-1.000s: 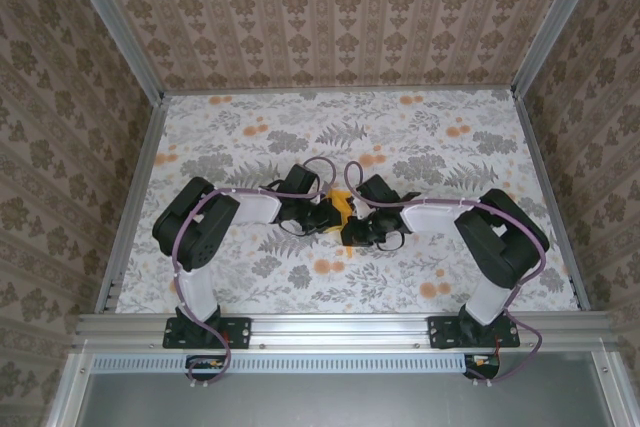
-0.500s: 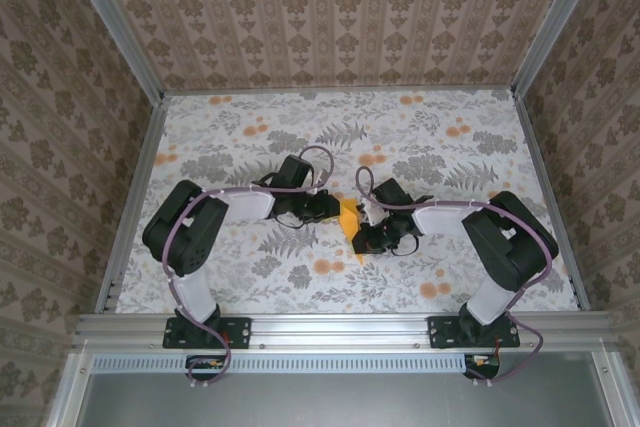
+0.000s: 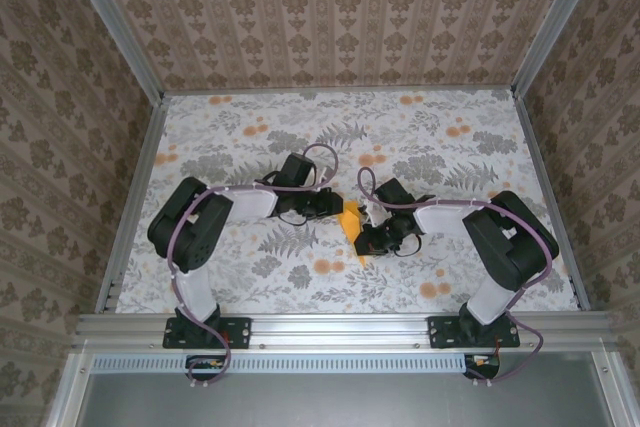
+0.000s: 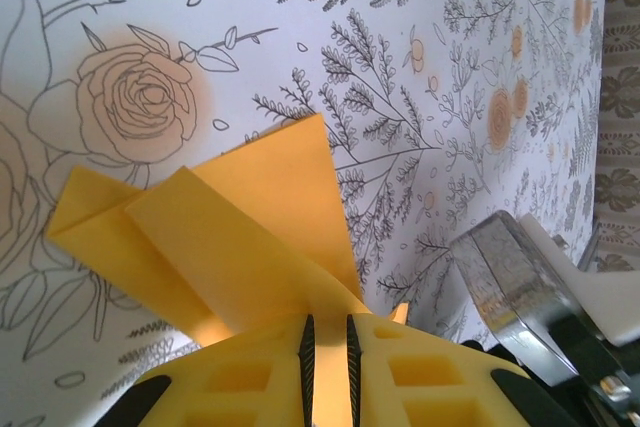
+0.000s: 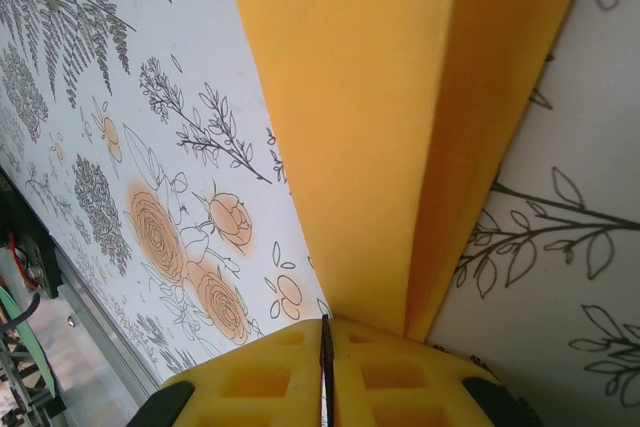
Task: Fold a paper plane with a square sheet of paper (pick it up from the middle)
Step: Fold the wing for the fifth time at the center of the table.
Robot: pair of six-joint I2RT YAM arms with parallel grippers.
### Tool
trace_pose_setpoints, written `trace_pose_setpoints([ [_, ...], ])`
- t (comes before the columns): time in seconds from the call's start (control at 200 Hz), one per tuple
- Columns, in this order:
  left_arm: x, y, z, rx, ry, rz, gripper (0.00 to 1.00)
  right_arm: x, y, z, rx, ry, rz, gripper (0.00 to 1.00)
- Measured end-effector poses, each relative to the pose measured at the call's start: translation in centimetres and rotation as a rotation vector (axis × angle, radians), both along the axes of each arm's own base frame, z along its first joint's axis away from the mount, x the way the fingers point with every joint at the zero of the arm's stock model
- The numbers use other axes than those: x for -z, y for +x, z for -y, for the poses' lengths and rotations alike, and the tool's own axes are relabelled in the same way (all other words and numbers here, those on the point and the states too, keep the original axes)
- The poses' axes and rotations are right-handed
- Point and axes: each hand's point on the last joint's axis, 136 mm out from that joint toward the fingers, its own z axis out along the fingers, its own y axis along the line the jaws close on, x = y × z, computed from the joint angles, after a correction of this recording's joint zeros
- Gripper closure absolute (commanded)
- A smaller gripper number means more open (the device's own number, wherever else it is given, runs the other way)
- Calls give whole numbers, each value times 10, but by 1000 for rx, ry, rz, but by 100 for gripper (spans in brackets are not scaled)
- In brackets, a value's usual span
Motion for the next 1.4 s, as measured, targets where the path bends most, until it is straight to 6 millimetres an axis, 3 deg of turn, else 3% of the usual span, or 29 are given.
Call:
trace_pose_setpoints([
  [0.735, 21, 4, 2, -3, 39, -19, 81, 1, -2, 2, 5, 16, -13, 89],
  [1.085, 22, 6, 3, 1, 43, -19, 81, 0, -2, 1, 5, 22, -11, 88],
  [1.21, 22, 6, 3, 1, 46, -21, 82, -11, 2, 2, 31, 29, 16, 86],
  [1.4, 22, 7, 3, -1, 48, -20, 82, -53, 27, -5, 107, 70, 153, 84],
])
